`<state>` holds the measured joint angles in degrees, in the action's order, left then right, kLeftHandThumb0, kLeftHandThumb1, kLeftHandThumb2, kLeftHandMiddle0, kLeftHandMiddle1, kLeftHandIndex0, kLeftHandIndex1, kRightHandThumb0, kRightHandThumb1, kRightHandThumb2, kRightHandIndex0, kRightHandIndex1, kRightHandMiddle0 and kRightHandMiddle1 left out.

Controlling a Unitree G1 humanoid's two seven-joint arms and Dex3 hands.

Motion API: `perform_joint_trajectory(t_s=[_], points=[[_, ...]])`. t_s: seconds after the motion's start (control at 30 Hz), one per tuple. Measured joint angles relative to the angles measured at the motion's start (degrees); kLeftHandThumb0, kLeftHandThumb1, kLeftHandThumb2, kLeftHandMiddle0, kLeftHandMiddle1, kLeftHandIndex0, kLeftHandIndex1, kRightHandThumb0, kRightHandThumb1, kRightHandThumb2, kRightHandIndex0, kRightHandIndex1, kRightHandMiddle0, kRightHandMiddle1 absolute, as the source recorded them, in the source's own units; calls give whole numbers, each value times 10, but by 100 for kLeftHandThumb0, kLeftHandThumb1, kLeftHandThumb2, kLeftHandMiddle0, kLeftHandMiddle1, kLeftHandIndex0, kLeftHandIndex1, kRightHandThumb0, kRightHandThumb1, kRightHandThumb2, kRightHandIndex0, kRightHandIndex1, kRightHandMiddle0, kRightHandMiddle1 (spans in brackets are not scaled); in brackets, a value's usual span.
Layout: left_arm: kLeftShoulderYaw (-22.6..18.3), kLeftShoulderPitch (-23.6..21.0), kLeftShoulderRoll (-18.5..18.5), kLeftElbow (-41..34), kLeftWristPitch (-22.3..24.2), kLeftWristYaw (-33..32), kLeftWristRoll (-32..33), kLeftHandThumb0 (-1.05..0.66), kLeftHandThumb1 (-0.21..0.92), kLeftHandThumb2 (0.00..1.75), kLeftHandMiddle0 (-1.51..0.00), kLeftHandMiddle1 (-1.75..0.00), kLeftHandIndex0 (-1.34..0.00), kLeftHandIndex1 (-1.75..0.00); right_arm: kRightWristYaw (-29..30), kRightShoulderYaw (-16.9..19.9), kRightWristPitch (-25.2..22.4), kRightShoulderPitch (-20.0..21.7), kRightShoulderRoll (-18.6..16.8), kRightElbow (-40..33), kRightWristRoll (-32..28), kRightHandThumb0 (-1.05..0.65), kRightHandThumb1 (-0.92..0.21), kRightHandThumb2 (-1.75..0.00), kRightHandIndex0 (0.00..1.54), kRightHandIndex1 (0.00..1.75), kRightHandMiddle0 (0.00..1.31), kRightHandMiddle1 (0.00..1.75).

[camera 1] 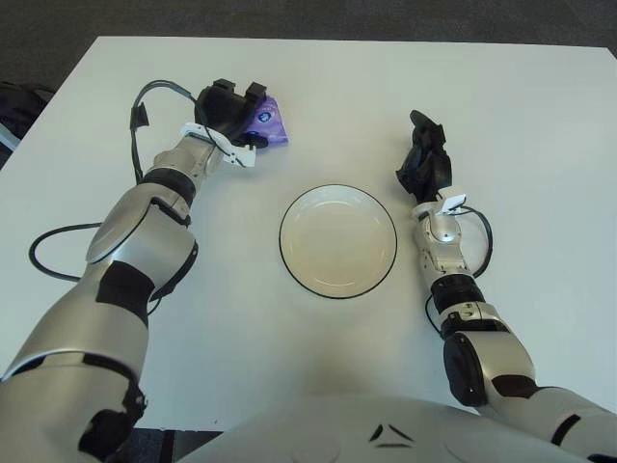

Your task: Put the tissue paper into the plate.

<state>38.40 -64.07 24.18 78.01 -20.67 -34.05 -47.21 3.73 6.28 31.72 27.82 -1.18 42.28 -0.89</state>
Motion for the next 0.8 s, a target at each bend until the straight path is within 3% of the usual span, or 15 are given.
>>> perform_joint_trajectory(t_s=[0.3,0.57,0.8], points=[[-92,4,-7,-19,-105,55,96,-43,84,72,-119,-175,-93,-175,0,-1,-1,0,0,-2,0,-63,-92,-91,33,2,0,70],[-147,3,-9,-57,-170,108,150,-41,80,71,-124,-175,-96,-175,0,-3,-1,0,0,-3,0,-64,-92,-91,32,2,0,69],[-173,3,-7,-80,-198,141,171,-40,76,75,-126,-175,-99,-175,-1,-4,-2,0,0,-3,0,-63,-92,-91,33,1,0,69]])
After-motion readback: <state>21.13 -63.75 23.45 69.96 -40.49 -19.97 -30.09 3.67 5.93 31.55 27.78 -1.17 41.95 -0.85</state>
